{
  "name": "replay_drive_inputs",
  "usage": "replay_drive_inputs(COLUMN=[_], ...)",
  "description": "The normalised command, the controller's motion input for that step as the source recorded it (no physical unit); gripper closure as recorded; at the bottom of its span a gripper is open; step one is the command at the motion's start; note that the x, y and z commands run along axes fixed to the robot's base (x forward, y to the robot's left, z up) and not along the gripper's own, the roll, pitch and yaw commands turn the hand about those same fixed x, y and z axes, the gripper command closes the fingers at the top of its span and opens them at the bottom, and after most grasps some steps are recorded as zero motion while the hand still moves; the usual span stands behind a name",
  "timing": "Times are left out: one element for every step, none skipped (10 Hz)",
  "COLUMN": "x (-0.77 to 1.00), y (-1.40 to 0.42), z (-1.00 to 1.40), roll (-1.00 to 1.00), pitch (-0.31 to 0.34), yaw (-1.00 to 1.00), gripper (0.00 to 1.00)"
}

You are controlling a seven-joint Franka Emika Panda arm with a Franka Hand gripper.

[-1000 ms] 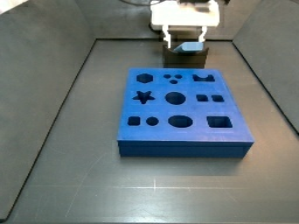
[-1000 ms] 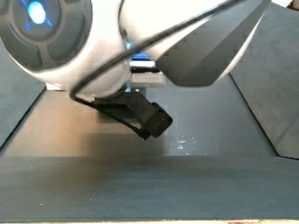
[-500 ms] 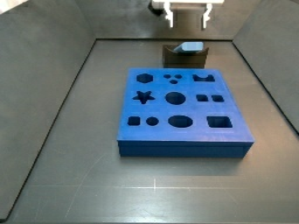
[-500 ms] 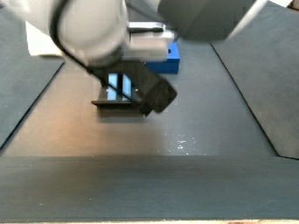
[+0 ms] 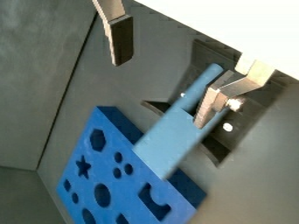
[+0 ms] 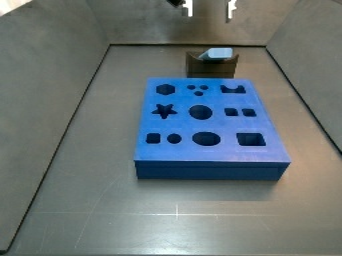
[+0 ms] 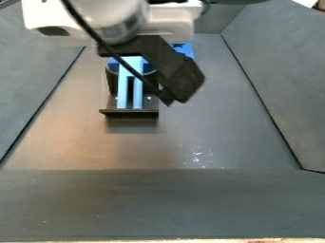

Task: Pick up the square-circle object. Move up. Rotate the square-circle object. Place the square-circle object on the fixture. Regrasp the square-circle object. Move to above the board. Insert the square-circle object.
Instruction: Regrasp the square-circle object.

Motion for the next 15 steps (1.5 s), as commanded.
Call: replay_drive_inputs(x=[-1.0,-1.0,-1.0,-1.0,-0.99,-0.9,-0.73,-0.37,-0.25,-0.13,-0.09,-0.1,-0.08,-0.06,-0.05], y=[-0.01,-0.02,-0.02,-0.03,-0.04,-0.04,-0.03,-1.0,-1.0,-1.0,-1.0,-0.98,-0.71,-0.51,-0.24], z=[0.01,0.01,0.01,0.01,0.01,0.01,0.01,-0.41,-0.41,-0.32,-0.26,-0.24,-0.13,-0.06,-0.02], roll=[0.1,0.11,0.13,0.13,0.13,0.13,0.12,1.0,1.0,1.0,1.0,1.0,1.0,1.0,1.0], pitch=[-0.236,-0.254,-0.274,-0.277,-0.273,-0.268,-0.249,-0.022,-0.024,-0.045,-0.073,-0.096,-0.127,-0.148,-0.175], yaw=[0.02,0.04,0.08,0.09,0.12,0.13,0.14,-0.96,-0.95,-0.95,-0.94,-0.94,-0.93,-0.92,-0.91], gripper=[0.0,0.0,0.0,0.0,0.0,0.0,0.0,0.0,0.0,0.0,0.0,0.0,0.0,0.0,0.0])
